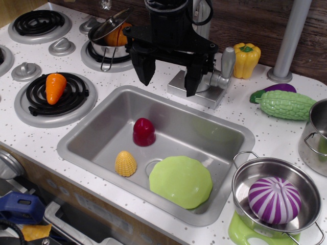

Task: Turn faucet front to left

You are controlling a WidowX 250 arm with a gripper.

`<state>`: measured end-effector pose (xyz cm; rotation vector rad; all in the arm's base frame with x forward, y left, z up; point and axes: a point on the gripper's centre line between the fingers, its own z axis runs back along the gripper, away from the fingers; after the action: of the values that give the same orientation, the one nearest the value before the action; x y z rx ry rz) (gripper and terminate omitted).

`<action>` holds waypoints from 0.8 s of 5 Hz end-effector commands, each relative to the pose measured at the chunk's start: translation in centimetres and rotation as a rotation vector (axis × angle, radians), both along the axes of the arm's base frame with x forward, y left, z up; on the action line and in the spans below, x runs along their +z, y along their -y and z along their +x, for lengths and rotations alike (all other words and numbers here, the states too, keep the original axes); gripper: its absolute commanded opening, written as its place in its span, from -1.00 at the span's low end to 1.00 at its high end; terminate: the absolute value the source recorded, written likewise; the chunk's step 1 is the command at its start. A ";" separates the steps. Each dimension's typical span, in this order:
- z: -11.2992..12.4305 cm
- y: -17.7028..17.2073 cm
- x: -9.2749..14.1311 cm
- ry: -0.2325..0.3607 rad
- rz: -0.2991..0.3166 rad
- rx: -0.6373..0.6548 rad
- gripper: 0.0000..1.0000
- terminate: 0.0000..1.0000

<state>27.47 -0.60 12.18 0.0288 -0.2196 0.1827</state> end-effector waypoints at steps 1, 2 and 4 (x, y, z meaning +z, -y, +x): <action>0.0 0.0 0.0 0.000 0.000 0.000 1.00 -1.00; 2.5 -1.2 -1.0 0.112 0.022 -0.018 1.00 -1.00; 5.8 -2.3 -0.3 0.237 0.056 -0.045 1.00 -1.00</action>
<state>32.94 1.95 11.05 0.0812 -0.4283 0.1395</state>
